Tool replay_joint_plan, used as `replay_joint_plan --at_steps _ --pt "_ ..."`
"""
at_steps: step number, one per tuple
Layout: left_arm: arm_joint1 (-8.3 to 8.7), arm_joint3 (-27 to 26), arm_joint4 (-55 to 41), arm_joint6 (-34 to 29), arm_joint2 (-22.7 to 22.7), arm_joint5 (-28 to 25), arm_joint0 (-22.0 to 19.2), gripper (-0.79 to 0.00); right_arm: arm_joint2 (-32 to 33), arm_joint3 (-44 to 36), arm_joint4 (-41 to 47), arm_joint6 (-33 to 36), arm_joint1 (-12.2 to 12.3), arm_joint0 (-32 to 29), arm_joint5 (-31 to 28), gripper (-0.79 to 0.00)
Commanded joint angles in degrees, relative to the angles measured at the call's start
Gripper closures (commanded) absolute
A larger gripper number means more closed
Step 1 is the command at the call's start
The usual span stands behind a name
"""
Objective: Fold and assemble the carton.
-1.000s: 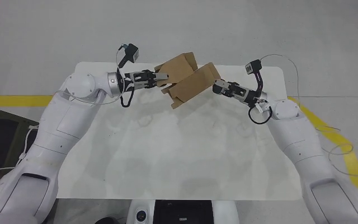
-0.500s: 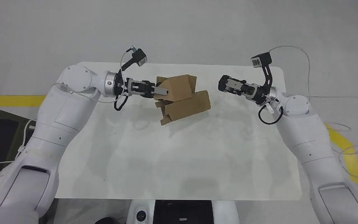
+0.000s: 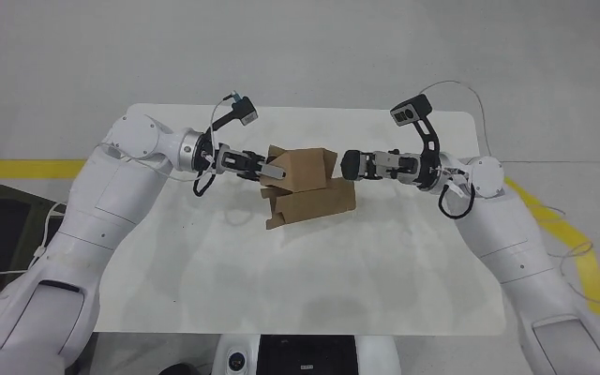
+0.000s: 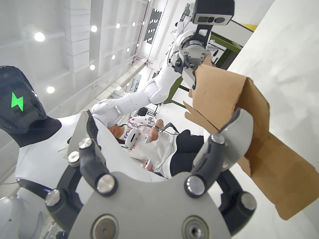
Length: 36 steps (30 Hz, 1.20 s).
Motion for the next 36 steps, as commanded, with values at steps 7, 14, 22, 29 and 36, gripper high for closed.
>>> replay_joint_plan --at_steps 7,14,22,29,36 --pt "0.19 -0.93 -2.38 -1.14 0.09 1.16 0.33 0.000 -0.60 -1.07 0.73 2.18 -1.02 -0.54 2.17 -0.785" --pt "0.34 -1.13 -3.24 -1.53 -0.31 1.54 0.27 0.000 -0.38 -0.16 0.27 3.27 -1.82 -0.59 3.26 -0.785" --pt "0.45 -1.60 -3.73 -1.83 -0.53 1.84 0.53 0.000 -0.61 1.13 1.26 3.98 -3.11 -0.90 3.97 -0.785" --pt "0.56 -2.38 -3.68 -2.30 -0.49 2.31 0.90 0.000 -0.32 2.50 1.54 3.90 -4.38 -1.11 3.88 -0.785" --pt "0.74 -3.12 -3.68 -2.57 -0.60 2.59 1.44 0.000 0.40 3.34 1.99 5.16 -5.53 -1.32 5.14 -0.785"
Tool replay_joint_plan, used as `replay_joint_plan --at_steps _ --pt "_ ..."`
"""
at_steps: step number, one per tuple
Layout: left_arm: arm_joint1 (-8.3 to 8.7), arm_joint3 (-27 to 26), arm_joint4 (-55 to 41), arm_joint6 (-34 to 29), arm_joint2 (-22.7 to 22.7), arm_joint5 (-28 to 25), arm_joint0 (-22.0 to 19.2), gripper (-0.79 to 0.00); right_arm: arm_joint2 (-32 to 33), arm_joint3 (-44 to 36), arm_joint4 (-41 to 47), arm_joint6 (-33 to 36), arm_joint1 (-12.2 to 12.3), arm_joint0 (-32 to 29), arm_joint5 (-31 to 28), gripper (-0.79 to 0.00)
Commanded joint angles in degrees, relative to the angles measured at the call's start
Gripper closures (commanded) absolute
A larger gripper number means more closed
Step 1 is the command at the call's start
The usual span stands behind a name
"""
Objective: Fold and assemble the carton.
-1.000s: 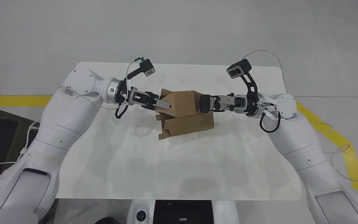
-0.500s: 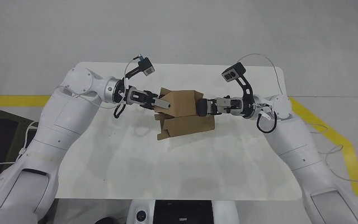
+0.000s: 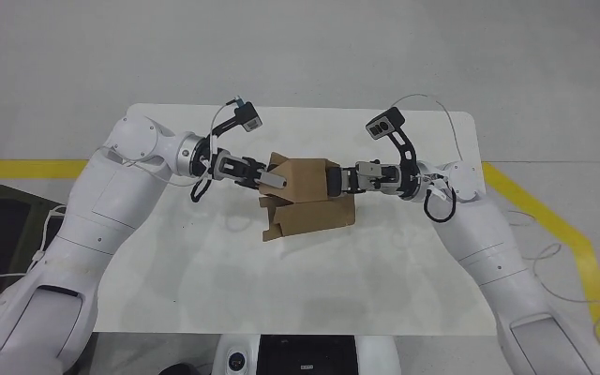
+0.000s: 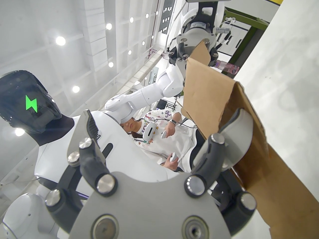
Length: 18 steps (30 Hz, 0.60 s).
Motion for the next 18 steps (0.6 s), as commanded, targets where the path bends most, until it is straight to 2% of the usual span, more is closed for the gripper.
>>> replay_joint_plan --at_steps 1,7,8,11,15,18 --pt "0.03 -0.10 -0.04 -0.05 -0.04 0.06 0.05 0.000 0.20 0.25 0.25 0.47 -0.31 -0.12 0.47 -0.785" --pt "0.10 -0.03 0.07 0.12 -0.18 -0.11 0.08 0.000 1.58 1.09 0.80 1.45 -1.31 -0.76 1.44 -0.779" --pt "0.12 0.10 0.22 0.10 -0.19 -0.09 0.06 0.000 1.97 1.14 0.85 1.53 -1.44 -0.90 1.53 -0.714" --pt "0.19 0.38 0.58 0.08 -0.25 -0.07 0.03 0.000 3.22 1.01 0.96 2.25 -1.78 -1.40 2.24 -0.653" --pt "0.31 0.65 0.99 0.03 -0.31 -0.03 0.03 0.000 5.12 0.89 1.11 3.48 -2.19 -1.97 3.48 -0.625" --pt "0.40 0.81 1.22 0.00 -0.36 0.00 0.07 0.000 6.33 0.85 0.95 4.48 -2.55 -2.16 4.47 -0.650"
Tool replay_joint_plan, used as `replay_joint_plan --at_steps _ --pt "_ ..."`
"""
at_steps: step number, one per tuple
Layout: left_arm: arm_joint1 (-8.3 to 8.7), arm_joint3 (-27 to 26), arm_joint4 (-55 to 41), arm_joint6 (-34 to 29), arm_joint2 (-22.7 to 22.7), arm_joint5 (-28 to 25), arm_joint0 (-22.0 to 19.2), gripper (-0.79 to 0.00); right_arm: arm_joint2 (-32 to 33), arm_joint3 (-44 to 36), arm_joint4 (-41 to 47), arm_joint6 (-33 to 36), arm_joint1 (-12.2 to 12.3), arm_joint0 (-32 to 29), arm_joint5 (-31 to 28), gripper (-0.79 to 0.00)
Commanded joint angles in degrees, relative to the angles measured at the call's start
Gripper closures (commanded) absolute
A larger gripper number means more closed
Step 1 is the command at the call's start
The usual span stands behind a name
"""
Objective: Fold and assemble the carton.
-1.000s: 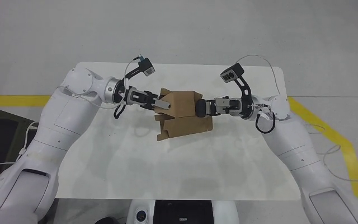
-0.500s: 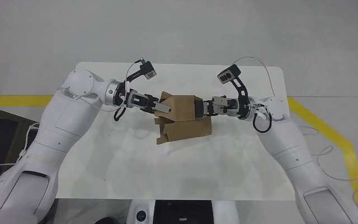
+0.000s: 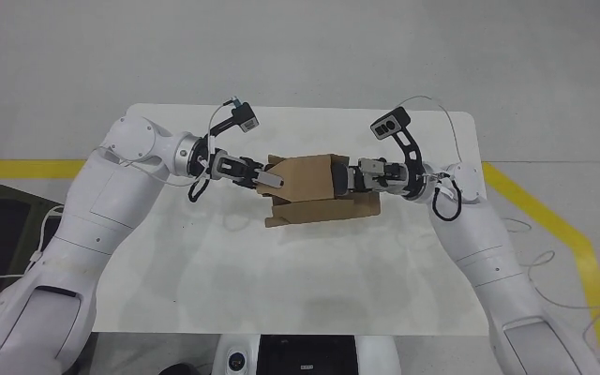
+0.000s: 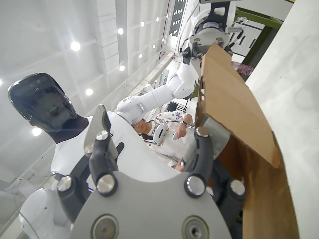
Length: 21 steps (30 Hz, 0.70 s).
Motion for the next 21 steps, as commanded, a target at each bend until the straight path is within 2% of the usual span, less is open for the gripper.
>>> replay_joint_plan --at_steps 1,15,21 --pt "0.06 0.07 0.22 -0.05 0.00 0.05 0.01 0.000 0.58 -0.13 -0.27 0.75 -0.24 -0.03 0.74 -0.646" --pt "0.23 0.13 0.17 -0.05 0.16 0.05 0.03 0.000 0.24 1.11 -3.79 2.82 -2.50 1.79 2.81 -0.603" --pt "0.18 0.02 -0.12 -0.10 0.36 0.10 -0.14 0.000 -1.03 1.57 -5.79 2.61 -3.07 2.37 2.60 -0.616"
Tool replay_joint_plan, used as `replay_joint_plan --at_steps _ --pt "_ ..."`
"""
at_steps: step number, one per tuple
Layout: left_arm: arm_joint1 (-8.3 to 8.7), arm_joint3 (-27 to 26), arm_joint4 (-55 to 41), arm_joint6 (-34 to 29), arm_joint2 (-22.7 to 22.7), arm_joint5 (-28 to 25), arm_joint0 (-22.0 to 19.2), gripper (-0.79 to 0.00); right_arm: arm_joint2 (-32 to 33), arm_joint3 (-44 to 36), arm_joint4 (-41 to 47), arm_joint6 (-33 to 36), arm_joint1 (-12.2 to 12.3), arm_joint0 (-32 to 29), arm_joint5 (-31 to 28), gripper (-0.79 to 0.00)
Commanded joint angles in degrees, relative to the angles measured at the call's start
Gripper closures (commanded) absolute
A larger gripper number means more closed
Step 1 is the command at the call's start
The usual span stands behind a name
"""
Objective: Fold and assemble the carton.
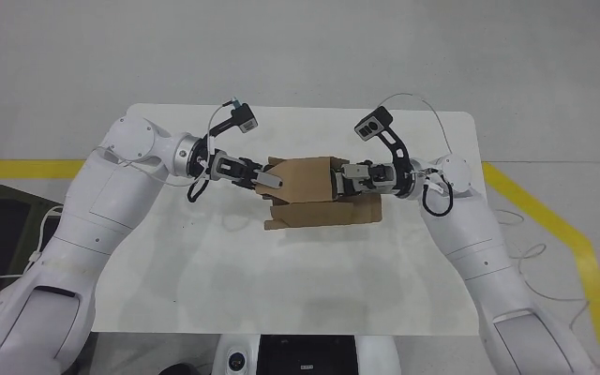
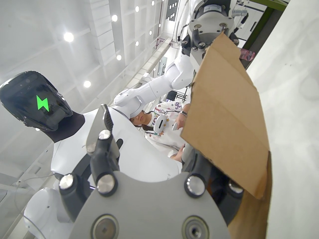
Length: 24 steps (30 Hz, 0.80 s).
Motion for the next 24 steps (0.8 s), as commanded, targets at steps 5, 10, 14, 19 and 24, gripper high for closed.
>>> replay_joint_plan --at_steps 5,10,14,19,24 --pt "-0.10 -0.11 -0.38 -0.04 0.24 0.04 -0.10 0.000 -1.76 0.24 -1.30 -0.67 -0.40 0.56 -0.67 -0.502" --pt "-0.15 -0.13 -0.43 -0.04 0.36 0.04 -0.17 0.000 -3.20 0.78 -2.33 -1.99 -0.56 1.12 -1.99 -0.428" --pt "-0.16 -0.19 -0.49 -0.09 0.39 0.09 -0.19 0.000 -4.28 1.34 -3.66 -3.26 -0.39 1.57 -3.26 -0.416" --pt "-0.16 -0.15 -0.62 -0.17 0.37 0.17 -0.15 0.000 -5.53 1.87 -4.81 -4.22 0.13 2.12 -4.22 -0.317" --pt "-0.16 -0.24 -0.68 -0.25 0.37 0.24 -0.13 0.000 -6.42 1.96 -5.22 -4.97 0.49 2.39 -4.97 -0.228"
